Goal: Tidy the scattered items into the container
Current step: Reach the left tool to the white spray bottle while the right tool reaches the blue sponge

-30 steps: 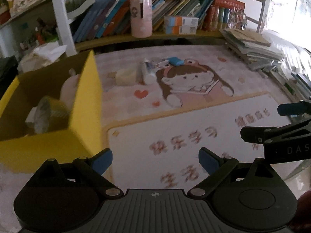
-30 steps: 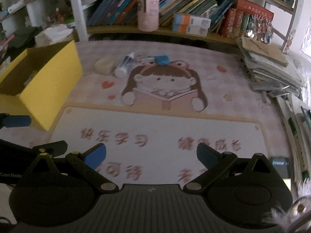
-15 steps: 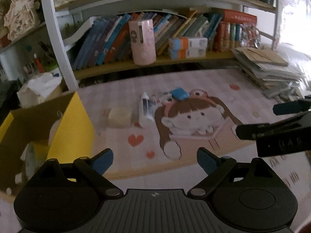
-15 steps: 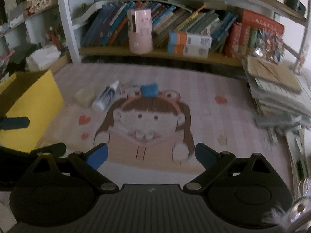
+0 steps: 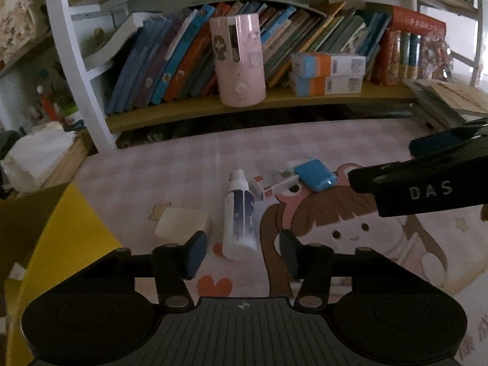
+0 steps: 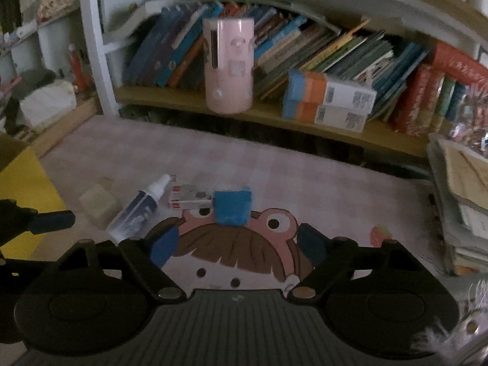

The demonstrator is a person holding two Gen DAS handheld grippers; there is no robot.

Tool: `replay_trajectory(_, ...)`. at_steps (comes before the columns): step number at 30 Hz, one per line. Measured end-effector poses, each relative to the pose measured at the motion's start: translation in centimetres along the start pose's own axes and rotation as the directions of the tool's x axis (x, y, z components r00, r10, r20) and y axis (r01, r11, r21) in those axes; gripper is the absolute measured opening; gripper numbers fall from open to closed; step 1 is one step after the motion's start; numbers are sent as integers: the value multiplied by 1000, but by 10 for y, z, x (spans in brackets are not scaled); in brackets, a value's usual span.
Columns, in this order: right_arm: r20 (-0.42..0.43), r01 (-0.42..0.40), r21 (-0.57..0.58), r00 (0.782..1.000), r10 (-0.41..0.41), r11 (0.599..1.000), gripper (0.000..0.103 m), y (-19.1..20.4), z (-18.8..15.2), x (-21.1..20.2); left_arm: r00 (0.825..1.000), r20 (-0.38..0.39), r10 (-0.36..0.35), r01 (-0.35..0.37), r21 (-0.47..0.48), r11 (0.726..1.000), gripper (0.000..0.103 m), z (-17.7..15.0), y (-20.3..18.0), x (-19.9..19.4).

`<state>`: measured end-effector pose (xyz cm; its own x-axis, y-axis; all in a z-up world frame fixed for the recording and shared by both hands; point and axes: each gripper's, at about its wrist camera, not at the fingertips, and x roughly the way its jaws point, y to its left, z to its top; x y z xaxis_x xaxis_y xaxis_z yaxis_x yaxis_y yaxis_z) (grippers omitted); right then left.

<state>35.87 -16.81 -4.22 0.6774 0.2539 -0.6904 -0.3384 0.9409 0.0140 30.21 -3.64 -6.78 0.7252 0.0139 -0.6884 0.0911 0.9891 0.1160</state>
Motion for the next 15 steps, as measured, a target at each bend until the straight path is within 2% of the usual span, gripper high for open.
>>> replay_trajectory(6,-48,-36,-18,998,36,999,75,-5,6,44,1000,-16,8,-8,-30,1000,47,11,3,31)
replay_trajectory(10,-55,-60,-38,997,58,997,72,-2,10,64,1000,-30,-4,3,-27,1000,40,16,-1,48)
replay_trajectory(15,-73,-46,-57,996,42,997,70,1,17,87,999,-43,13,-15,-38,999,37,18,-2,63)
